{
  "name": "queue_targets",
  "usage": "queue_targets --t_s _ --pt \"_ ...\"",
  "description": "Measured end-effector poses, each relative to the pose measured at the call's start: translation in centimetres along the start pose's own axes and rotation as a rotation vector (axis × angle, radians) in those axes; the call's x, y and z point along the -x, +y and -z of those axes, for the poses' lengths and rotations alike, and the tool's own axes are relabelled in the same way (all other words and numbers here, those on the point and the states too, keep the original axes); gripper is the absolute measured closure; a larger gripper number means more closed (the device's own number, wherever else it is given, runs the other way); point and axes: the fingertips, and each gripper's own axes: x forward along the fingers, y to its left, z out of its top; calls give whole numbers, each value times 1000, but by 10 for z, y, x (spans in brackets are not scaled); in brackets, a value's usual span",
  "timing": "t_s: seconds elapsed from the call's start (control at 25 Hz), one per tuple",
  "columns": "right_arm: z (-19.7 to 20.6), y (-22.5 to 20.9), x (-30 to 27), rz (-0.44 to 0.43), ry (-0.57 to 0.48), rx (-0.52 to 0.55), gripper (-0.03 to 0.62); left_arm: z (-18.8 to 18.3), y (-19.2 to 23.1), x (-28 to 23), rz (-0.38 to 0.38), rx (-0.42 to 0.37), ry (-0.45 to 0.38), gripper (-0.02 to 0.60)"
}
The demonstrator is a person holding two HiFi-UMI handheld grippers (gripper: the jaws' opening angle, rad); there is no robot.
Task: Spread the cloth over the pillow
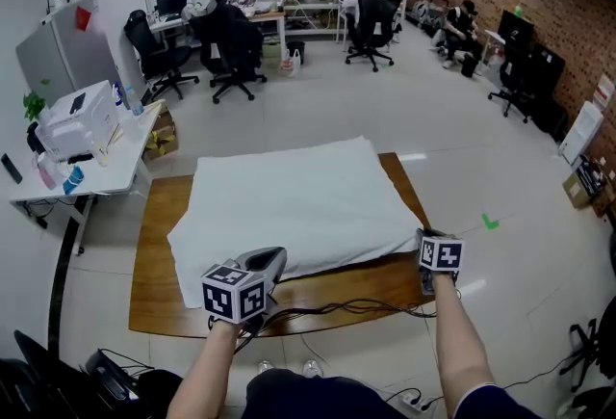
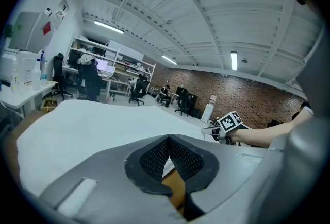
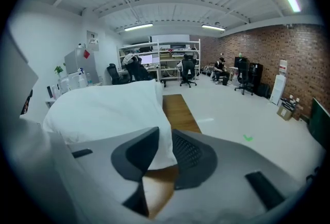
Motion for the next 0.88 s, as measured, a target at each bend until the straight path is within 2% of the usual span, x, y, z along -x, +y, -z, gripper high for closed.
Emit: queue_targets --t_s 0.2,0.32,0.4,0.48,0.68,0.72,0.76,0.88 --pt "-12 -20 26 83 -67 -31 497 -7 5 8 -12 -6 -20 581" --pt "-30 -17 41 51 -132 -27 499 -13 6 10 -14 -10 -33 581" --pt "-49 0 52 -3 -185 11 501 -18 4 10 -15 -13 -43 581" --pt "-69 26 62 -70 -236 57 540 -25 1 10 -17 -22 -56 581" --pt "-112 108 88 -240 -354 162 560 -45 1 14 -44 -39 -103 581" --pt "-119 125 94 -278 -376 178 562 -49 1 16 -52 -42 -114 581" --pt "-126 143 101 -318 -399 195 590 -53 2 18 -58 -44 -125 581" --pt "-141 194 123 -445 -468 244 594 -63 0 24 -63 -49 -153 581"
